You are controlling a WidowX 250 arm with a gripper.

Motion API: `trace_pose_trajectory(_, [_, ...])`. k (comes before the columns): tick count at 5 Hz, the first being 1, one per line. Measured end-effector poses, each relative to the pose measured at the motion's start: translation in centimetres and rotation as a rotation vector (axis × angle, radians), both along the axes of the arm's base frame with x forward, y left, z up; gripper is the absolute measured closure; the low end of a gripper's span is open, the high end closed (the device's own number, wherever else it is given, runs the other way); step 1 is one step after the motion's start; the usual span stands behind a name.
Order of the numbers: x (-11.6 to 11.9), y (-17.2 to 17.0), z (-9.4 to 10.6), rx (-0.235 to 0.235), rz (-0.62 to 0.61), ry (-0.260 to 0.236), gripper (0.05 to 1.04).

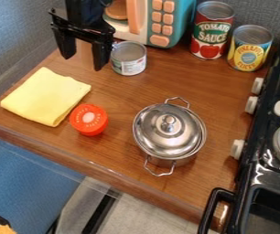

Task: Moved the tomato to the top right of the table

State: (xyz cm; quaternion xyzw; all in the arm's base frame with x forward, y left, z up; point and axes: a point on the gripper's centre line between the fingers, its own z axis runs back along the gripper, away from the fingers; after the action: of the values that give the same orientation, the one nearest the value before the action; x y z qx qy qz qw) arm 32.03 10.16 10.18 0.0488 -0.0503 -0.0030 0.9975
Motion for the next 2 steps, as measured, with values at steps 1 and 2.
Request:
trace_pose_trajectory(1, [-0.2,-0.1,-1.0,-0.01,-0.003,0.029,0.083])
trace_pose_trajectory(2, [-1.4,-1.5,-2.4,-0.031,-0.037,0.077,0.083])
